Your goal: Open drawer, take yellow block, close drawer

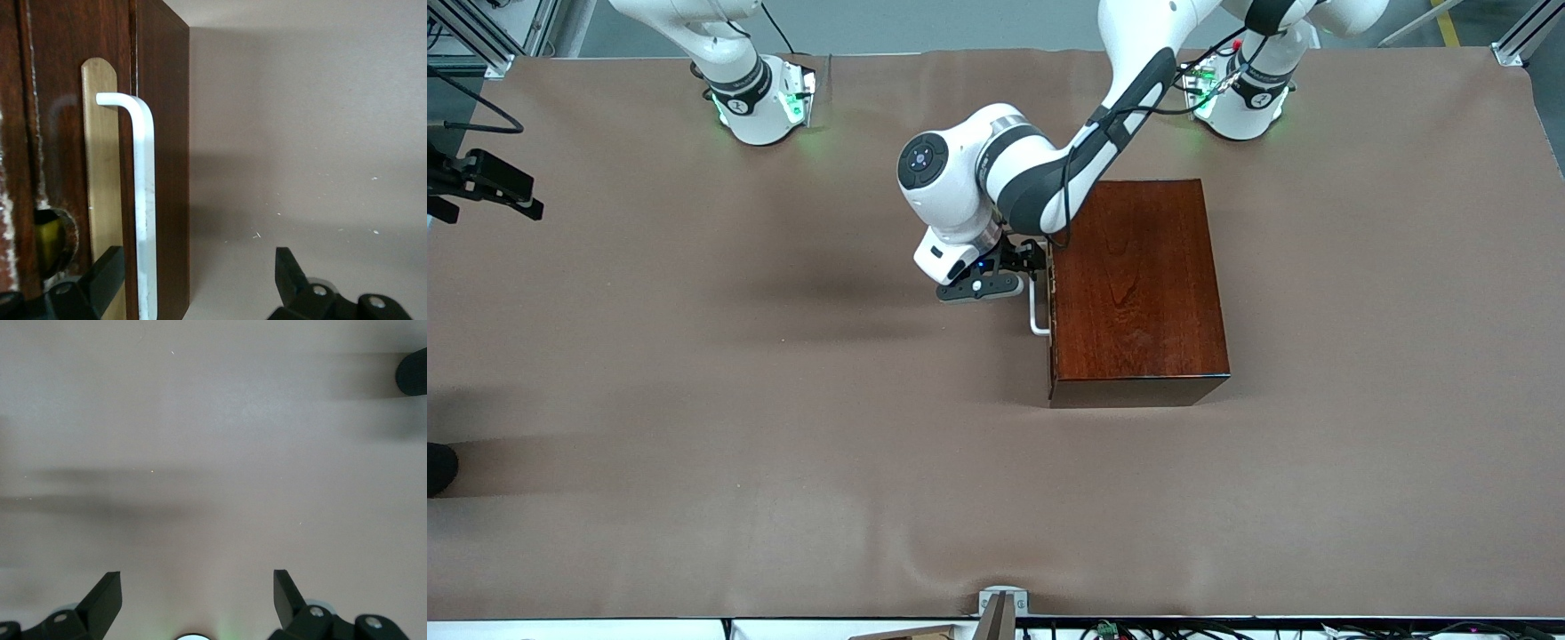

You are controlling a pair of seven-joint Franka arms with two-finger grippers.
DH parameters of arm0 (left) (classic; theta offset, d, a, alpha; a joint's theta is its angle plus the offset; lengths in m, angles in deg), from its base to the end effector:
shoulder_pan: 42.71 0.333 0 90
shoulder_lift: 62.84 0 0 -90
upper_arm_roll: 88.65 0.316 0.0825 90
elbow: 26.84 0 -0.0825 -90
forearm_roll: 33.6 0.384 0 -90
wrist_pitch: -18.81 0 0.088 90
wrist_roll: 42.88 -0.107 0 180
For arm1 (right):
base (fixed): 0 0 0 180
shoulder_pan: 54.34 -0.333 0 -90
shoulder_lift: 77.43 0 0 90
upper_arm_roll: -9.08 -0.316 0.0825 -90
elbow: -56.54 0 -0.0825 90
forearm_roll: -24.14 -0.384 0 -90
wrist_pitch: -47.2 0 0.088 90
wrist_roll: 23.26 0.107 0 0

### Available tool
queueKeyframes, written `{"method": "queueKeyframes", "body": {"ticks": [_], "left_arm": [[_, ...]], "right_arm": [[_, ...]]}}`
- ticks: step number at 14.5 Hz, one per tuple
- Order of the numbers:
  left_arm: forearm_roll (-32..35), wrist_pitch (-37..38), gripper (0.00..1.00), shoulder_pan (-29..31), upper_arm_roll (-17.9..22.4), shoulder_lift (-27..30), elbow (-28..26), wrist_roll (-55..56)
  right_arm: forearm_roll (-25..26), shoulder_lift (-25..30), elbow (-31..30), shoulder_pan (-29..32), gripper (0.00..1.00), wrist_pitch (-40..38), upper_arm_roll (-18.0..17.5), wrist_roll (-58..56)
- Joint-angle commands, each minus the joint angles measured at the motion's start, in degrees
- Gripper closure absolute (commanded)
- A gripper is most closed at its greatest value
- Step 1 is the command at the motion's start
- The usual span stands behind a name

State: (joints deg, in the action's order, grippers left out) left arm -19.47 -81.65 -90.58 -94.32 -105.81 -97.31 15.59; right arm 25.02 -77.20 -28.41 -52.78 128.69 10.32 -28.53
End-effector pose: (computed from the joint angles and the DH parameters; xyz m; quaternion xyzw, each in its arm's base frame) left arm 0.4613 -0.5580 0.3097 -0.9902 -0.0163 -0.0068 0.1382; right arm 0.5371 -0.0281 0.6550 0.9994 0.0206 -0.0286 0.0056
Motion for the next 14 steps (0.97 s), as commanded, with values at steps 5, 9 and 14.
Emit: {"method": "queueKeyframes", "body": {"ticks": [5,9,14], "left_arm": [[1.8,-0.3,0.0,-1.3,1.8,-2.6,1.6,1.6],[1.9,-5.0,0.0,-2.4,1.9,-3.4,1.8,1.2],[1.7,-11.5,0.0,-3.4,1.8,-4.5,2.0,3.8]], "right_arm": [[0.1,-0.7,0.7,0.4,0.0,-0.1,-0.1,-0.3],[0.2,-0.8,0.6,0.1,0.0,-0.3,0.0,-0.2],[0.1,-1.6,0.6,0.8,0.0,-0.2,0.1,0.0]]}}
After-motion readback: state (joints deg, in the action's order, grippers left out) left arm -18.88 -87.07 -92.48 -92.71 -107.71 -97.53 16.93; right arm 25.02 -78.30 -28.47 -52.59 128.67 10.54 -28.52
